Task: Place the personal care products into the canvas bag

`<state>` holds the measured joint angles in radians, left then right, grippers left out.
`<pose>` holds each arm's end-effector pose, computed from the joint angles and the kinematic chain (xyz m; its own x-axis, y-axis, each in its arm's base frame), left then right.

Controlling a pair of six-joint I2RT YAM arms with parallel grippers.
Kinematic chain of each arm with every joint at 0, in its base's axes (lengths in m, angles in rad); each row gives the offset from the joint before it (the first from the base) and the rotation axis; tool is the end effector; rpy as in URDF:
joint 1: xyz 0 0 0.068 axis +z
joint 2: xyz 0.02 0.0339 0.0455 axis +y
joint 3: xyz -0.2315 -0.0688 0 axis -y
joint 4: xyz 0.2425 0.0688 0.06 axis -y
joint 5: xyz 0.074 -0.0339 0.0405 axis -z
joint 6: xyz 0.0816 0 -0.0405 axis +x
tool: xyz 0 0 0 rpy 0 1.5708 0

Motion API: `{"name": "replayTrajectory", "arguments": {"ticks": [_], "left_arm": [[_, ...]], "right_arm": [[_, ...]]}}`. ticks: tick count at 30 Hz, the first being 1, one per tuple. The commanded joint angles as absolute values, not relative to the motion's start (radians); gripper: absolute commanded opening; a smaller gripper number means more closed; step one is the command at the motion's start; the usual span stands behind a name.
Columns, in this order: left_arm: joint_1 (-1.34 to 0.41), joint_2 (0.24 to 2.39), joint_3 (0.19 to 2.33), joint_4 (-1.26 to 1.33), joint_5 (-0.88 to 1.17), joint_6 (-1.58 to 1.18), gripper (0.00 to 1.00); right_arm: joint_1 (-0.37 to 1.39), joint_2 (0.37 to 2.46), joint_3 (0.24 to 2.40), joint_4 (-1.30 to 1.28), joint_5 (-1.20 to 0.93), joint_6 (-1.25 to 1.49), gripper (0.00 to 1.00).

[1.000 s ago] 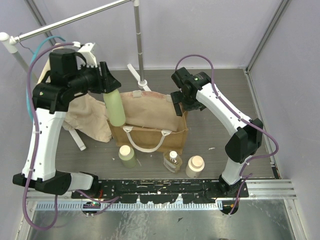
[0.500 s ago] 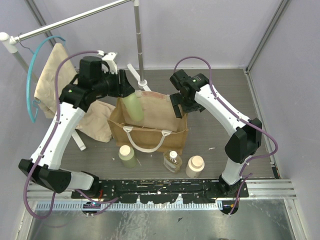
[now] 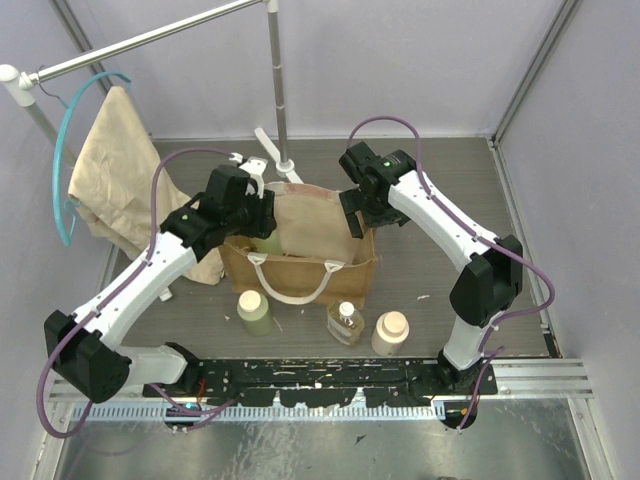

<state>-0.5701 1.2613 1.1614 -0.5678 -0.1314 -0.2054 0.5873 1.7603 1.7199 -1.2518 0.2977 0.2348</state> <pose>0.2738 -0.1628 0.2736 -0.6018 0.1456 -0.7853 0.3327 0.9396 -0.0807 0.3047 0.1741 0.2449 -0.8860 -0.3226 -0.3331 -0.2637 0.9414 -0.2103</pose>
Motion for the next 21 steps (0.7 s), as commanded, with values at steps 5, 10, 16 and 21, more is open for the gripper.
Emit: {"name": "replayTrajectory", "arguments": {"ticks": [5, 10, 16, 21], "left_arm": [[-0.575, 1.172, 1.021, -0.28, -0.414, -0.248, 0.0], [-0.575, 1.215, 1.008, -0.272, -0.388, -0.269, 0.02], [-0.582, 1.247, 0.959, -0.266, -0.366, -0.308, 0.28], [-0.586, 1.234, 0.897, -0.263, -0.403, -0.38, 0.48]], "right_arm": [[0.592, 1.738, 1.721, -1.243, 0.305, 0.211, 1.0], [0.591, 1.742, 1.733, -1.246, 0.307, 0.2, 1.0], [0.592, 1.74, 1.727, -1.245, 0.305, 0.198, 1.0], [0.592, 1.733, 1.715, -1.242, 0.305, 0.195, 1.0]]}}
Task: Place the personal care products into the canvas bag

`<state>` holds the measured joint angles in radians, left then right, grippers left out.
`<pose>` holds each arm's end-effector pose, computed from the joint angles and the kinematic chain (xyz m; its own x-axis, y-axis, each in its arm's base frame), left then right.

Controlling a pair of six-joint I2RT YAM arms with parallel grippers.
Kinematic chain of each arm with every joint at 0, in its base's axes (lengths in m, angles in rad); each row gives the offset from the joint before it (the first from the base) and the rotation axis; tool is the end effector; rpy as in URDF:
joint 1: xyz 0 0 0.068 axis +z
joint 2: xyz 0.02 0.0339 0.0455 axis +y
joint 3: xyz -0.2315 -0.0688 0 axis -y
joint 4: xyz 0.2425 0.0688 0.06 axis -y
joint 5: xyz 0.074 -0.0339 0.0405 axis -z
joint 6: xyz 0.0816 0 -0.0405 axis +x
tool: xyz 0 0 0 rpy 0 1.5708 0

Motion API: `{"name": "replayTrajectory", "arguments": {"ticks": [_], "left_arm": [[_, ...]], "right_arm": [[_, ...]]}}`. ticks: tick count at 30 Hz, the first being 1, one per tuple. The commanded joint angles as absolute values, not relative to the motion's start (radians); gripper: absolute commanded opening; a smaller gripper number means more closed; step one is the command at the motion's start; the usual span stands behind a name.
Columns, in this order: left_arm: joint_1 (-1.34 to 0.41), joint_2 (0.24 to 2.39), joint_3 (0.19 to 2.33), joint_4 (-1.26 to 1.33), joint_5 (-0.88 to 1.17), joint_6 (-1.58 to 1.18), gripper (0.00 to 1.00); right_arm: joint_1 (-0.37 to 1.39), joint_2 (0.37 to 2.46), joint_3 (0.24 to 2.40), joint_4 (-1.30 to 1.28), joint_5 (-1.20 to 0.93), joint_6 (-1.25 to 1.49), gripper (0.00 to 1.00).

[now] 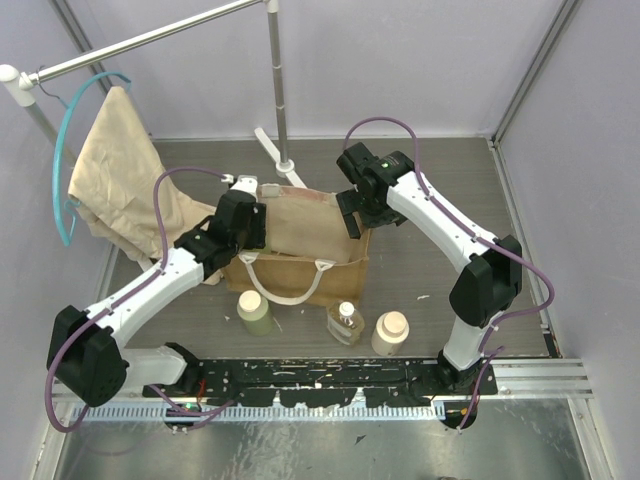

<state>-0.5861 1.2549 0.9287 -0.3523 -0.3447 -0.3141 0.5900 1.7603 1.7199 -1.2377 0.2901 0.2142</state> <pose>0.2772 -0.1509 0.2180 -0.5904 0.0430 -0.8059 0.1251 0.9914 -0.0388 0.3057 0.1766 0.2453 -0.8762 -0.3415 -0.3402 -0.2848 0.9361 -0.2063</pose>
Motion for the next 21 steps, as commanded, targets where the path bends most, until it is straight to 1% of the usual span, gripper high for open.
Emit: {"name": "replayTrajectory", "arguments": {"ticks": [1, 4, 6, 10, 11, 12, 18, 21], "left_arm": [[-0.587, 1.231, 0.889, -0.264, -0.402, -0.388, 0.5], [-0.593, 1.219, 0.878, -0.268, -0.4, -0.4, 0.55], [-0.596, 1.208, 0.881, -0.275, -0.401, -0.4, 0.61], [-0.611, 1.155, 0.905, -0.278, -0.408, -0.387, 0.92], [-0.614, 1.135, 0.912, -0.278, -0.402, -0.381, 0.98], [-0.616, 1.115, 0.919, -0.278, -0.397, -0.377, 0.99], [-0.624, 0.988, 0.954, -0.286, -0.382, -0.368, 0.98], [-0.625, 0.957, 1.024, -0.326, -0.41, -0.348, 0.98]], "right_arm": [[0.591, 1.732, 1.714, -1.24, 0.306, 0.194, 1.0], [0.592, 1.734, 1.716, -1.237, 0.303, 0.187, 1.0], [0.592, 1.739, 1.72, -1.236, 0.301, 0.183, 1.0], [0.592, 1.746, 1.739, -1.235, 0.292, 0.173, 1.0], [0.592, 1.746, 1.745, -1.232, 0.288, 0.169, 1.0], [0.592, 1.746, 1.754, -1.227, 0.283, 0.164, 1.0], [0.592, 1.757, 1.808, -1.234, 0.279, 0.151, 1.0], [0.592, 1.734, 1.818, -1.205, 0.274, 0.144, 1.0]]}}
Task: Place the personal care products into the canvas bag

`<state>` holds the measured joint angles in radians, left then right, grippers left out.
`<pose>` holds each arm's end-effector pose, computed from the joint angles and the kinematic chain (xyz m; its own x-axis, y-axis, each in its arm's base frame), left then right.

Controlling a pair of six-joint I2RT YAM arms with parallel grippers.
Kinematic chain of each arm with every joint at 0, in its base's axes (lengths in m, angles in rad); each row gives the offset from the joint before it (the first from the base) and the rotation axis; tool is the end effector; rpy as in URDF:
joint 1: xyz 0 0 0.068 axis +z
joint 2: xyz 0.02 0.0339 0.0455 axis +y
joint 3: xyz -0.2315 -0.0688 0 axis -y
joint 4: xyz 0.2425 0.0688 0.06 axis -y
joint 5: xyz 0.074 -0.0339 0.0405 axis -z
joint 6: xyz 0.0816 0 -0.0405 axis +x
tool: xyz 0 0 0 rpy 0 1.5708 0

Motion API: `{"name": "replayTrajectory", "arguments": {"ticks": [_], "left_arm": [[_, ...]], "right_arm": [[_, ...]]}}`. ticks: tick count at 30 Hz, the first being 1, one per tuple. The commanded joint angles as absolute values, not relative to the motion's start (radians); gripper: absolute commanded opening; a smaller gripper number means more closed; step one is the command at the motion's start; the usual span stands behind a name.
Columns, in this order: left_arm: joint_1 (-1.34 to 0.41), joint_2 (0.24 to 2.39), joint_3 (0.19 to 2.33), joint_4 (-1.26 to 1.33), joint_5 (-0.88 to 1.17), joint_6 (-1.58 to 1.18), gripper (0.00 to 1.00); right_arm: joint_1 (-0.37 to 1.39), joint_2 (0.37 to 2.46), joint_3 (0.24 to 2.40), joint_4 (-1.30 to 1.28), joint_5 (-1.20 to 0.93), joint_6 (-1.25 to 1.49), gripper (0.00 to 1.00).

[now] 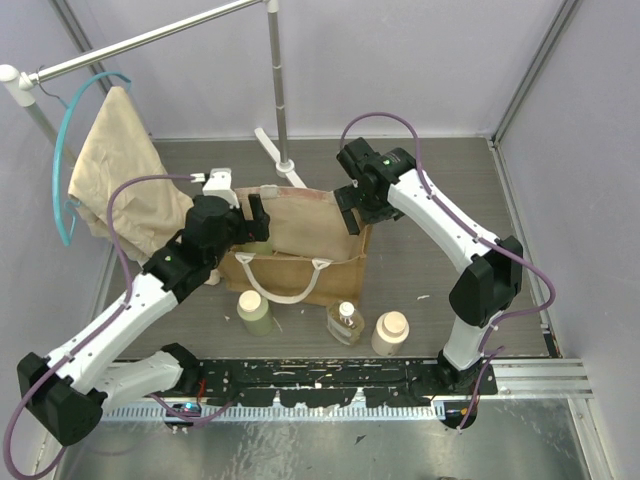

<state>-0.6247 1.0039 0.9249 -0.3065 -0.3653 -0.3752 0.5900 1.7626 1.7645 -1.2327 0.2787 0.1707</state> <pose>0.2453 -0.1409 0.2930 -0.3856 -0.1440 -0.9114 0.1467 0.9656 -0.2146 0.3094 0.1802 0.2575 -0.8499 -0.3725 -0.3727 -0.3189 0.9267 -0.1989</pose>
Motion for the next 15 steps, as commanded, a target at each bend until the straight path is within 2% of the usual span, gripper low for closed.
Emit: {"name": "replayTrajectory", "arguments": {"ticks": [1, 10, 15], "left_arm": [[-0.626, 0.954, 1.054, -0.348, -0.434, -0.334, 0.98], [-0.627, 0.997, 1.181, -0.575, -0.643, -0.273, 0.98], [-0.626, 1.096, 1.204, -0.689, -0.631, -0.309, 0.98]], "right_arm": [[0.591, 1.723, 1.818, -1.19, 0.271, 0.142, 1.0], [0.591, 1.663, 1.84, -1.156, 0.195, 0.133, 1.0], [0.592, 1.612, 1.843, -1.169, 0.18, 0.152, 1.0]]}}
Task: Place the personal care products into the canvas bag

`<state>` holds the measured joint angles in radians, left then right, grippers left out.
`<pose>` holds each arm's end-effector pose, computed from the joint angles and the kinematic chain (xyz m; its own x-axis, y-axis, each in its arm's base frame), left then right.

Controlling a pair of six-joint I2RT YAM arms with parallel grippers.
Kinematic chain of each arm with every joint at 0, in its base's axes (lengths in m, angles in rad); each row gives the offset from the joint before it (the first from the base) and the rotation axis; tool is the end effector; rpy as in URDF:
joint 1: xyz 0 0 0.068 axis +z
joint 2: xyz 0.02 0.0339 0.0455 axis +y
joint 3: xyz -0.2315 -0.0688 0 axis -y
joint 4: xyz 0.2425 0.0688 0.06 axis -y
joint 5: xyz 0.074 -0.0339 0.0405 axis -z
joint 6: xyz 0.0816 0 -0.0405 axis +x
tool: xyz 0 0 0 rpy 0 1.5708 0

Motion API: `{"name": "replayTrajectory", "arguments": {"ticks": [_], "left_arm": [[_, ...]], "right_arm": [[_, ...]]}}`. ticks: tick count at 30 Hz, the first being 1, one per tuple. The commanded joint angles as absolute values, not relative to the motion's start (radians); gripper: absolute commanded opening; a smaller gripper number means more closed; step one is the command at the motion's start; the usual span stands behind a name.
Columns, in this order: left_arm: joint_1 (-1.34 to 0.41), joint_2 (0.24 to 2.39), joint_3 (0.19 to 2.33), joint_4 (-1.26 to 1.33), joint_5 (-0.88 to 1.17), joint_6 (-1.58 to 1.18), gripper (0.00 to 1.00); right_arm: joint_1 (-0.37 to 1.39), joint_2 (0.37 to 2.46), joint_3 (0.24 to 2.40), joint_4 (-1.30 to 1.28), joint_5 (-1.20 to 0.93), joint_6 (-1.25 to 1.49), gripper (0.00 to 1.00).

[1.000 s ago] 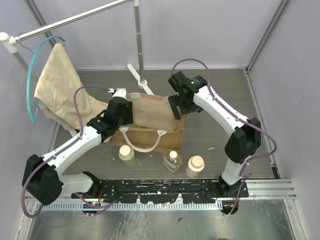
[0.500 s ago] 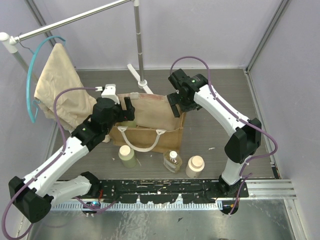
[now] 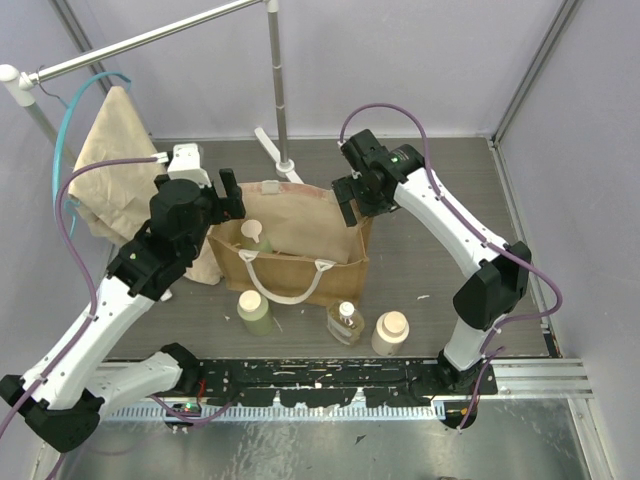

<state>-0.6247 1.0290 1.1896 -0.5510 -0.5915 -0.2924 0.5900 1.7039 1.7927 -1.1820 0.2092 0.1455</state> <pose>0.2387 -0.1160 0.3559 -0.3150 -0.0679 -0.9467 -0.0246 0.9977 -0.0634 0.3066 0.1849 0.2876 -0.7976 -0.3633 -0.4815 -0.3530 0.9284 -0.1158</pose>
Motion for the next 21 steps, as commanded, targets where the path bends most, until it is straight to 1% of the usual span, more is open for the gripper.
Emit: {"name": "replayTrajectory", "arguments": {"ticks": [1, 4, 7, 9, 10, 13, 21], "left_arm": [[-0.626, 1.106, 1.191, -0.678, -0.624, -0.313, 0.98], [-0.626, 1.125, 1.138, -0.648, -0.624, -0.33, 0.98], [-0.626, 1.159, 1.132, -0.675, -0.662, -0.348, 0.98], [-0.625, 1.177, 1.136, -0.697, -0.68, -0.351, 0.98], [-0.625, 1.182, 1.136, -0.703, -0.684, -0.351, 0.98], [-0.622, 1.181, 1.135, -0.706, -0.684, -0.351, 0.98], [-0.585, 1.176, 1.125, -0.701, -0.618, -0.343, 0.98]], "right_arm": [[0.592, 1.6, 1.846, -1.175, 0.18, 0.158, 1.0], [0.592, 1.551, 1.847, -1.186, 0.198, 0.191, 1.0], [0.592, 1.491, 1.831, -1.214, 0.209, 0.237, 1.0], [0.592, 1.468, 1.827, -1.275, 0.209, 0.277, 1.0], [0.592, 1.458, 1.822, -1.314, 0.242, 0.3, 1.0], [0.591, 1.412, 1.775, -1.416, 0.229, 0.364, 1.0], [0.592, 1.188, 1.527, -1.461, 0.002, 0.507, 1.0]]}}
